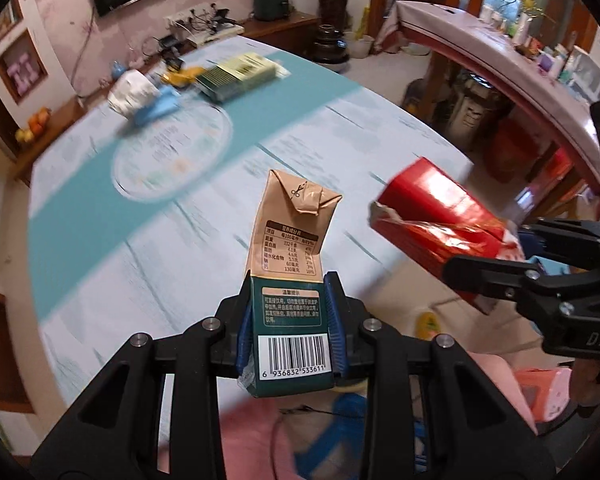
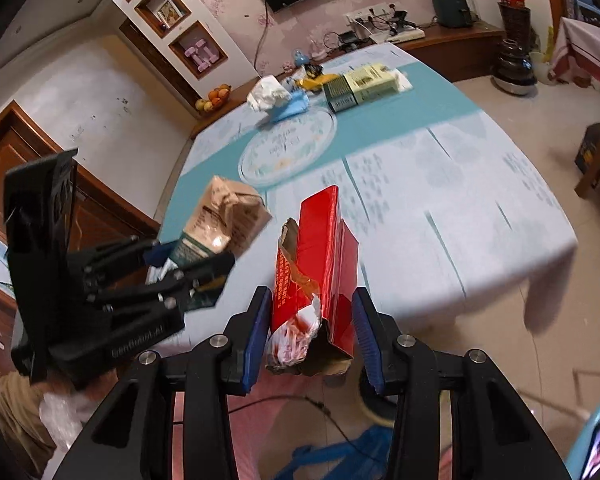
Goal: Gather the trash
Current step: 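Carry the milk carton and red box down over the trash bin, then open both tools to drop the carton and red box into the bin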
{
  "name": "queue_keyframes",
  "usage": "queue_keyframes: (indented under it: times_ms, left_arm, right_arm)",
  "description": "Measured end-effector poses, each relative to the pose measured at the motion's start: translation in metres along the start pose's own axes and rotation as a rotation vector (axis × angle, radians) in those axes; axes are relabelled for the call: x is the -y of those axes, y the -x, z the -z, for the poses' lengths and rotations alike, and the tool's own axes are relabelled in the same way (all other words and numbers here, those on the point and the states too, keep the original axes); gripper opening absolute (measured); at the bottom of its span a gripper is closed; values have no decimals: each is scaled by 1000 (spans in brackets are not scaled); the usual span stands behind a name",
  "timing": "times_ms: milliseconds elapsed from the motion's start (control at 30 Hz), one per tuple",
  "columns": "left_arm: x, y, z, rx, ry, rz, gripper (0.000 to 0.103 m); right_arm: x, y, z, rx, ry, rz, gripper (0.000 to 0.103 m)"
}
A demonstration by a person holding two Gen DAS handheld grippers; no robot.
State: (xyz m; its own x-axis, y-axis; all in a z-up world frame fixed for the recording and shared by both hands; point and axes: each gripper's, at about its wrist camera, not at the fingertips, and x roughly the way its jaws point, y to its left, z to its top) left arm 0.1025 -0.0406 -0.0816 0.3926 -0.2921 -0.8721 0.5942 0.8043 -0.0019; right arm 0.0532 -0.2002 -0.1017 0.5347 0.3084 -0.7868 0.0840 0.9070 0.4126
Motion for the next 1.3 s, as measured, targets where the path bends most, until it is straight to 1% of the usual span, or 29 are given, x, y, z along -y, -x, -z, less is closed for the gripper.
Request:
queue_keyframes:
  times_ms: [67, 133, 233, 333, 433, 533, 633, 733, 800, 933, 967, 1067, 1133, 1200, 1233, 1267, 1300]
  left_arm:
    - [17, 0, 22, -10, 22, 49, 28]
    - [32, -2, 42, -26, 38, 81, 28]
    - [55, -11, 73, -58, 34, 133, 28]
    - [72, -27, 96, -93, 3, 128, 28]
    - [86, -51, 120, -132, -3, 136, 28]
    - [91, -77, 134, -175, -6, 135, 28]
    - [100, -106, 147, -209, -30, 129, 28]
    - [105, -132, 156, -234, -45, 128, 28]
    - [109, -150, 162, -245, -60, 112, 28]
    - [114, -180, 174, -265, -75, 93, 28]
    - [112, -188, 172, -267, -78, 91, 28]
    - [113, -201, 181, -268, -74, 72, 28]
    - [111, -208, 183, -275, -60, 67, 29]
    - [105, -211, 183, -285, -32, 93, 29]
    - [101, -213, 179, -289, -23, 100, 31]
    - [99, -214, 176, -291, -18, 105, 37]
    - [98, -214, 176, -291, -13, 104, 40]
  right_arm:
    - [6, 10, 23, -10, -14, 8, 41]
    - [13, 17, 50, -21, -31, 20, 41]
    - [28, 19, 87, -48, -66, 37, 41]
    - [50, 8, 124, -85, -113, 66, 41]
    - [76, -10, 155, -131, -170, 89, 41]
    - [98, -35, 180, -183, -200, 119, 41]
    - [116, -60, 199, -226, -238, 121, 41]
    - [132, -86, 211, -261, -278, 126, 41]
    - [143, -106, 218, -278, -329, 110, 41]
    - [155, -140, 225, -307, -376, 107, 41]
    - [157, -148, 227, -314, -387, 105, 41]
    - [161, -177, 219, -329, -402, 108, 42]
    - [164, -187, 219, -333, -414, 113, 44]
    - [171, -197, 218, -340, -438, 102, 45]
    - [174, -200, 218, -336, -444, 106, 45]
    - [176, -205, 216, -334, -444, 108, 46]
    - [179, -208, 214, -331, -443, 113, 49]
